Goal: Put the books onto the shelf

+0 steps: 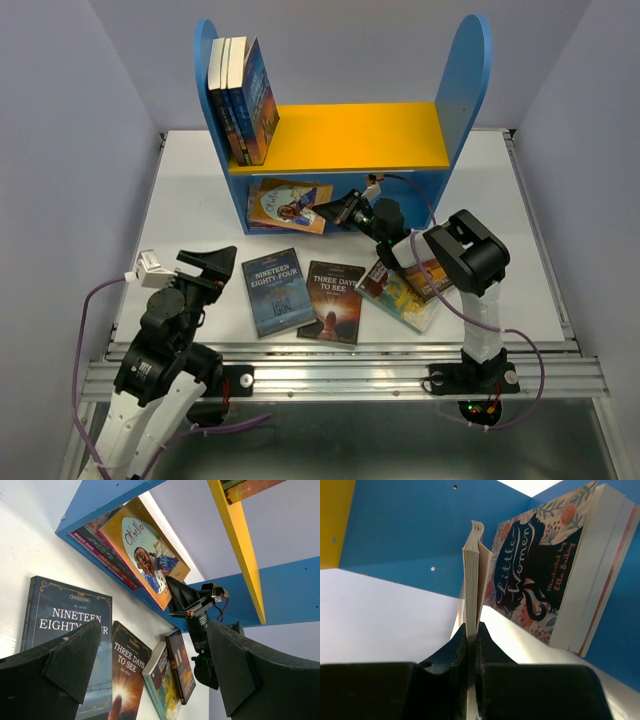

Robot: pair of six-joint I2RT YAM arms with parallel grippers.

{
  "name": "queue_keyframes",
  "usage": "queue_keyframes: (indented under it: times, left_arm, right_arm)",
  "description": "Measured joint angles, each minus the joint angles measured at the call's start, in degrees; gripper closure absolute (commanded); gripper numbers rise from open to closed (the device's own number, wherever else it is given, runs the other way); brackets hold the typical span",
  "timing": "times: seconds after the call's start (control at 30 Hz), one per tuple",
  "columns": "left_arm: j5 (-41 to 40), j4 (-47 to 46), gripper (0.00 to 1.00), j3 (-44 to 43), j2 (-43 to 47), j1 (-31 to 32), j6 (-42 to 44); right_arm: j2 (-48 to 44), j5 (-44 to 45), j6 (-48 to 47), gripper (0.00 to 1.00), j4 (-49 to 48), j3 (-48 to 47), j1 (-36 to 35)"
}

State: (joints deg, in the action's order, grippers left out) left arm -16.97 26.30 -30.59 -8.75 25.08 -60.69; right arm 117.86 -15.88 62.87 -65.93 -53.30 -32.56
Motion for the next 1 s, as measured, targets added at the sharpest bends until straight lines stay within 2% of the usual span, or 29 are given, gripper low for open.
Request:
queue_keyframes:
  times: [0.47, 1.0]
  left_arm:
    - [0.0, -0.5, 0.01, 0.0, -0.8, 0.0, 0.0]
    - [0.5, -0.9, 0.01, 0.1, -1.0, 0.0, 0.0]
  right_arm:
    - [4.3, -0.7, -0.8, 0.99, 3.1, -4.9, 0.5]
    - [6.0, -2.1, -3.5, 0.88, 9.0, -9.0, 0.7]
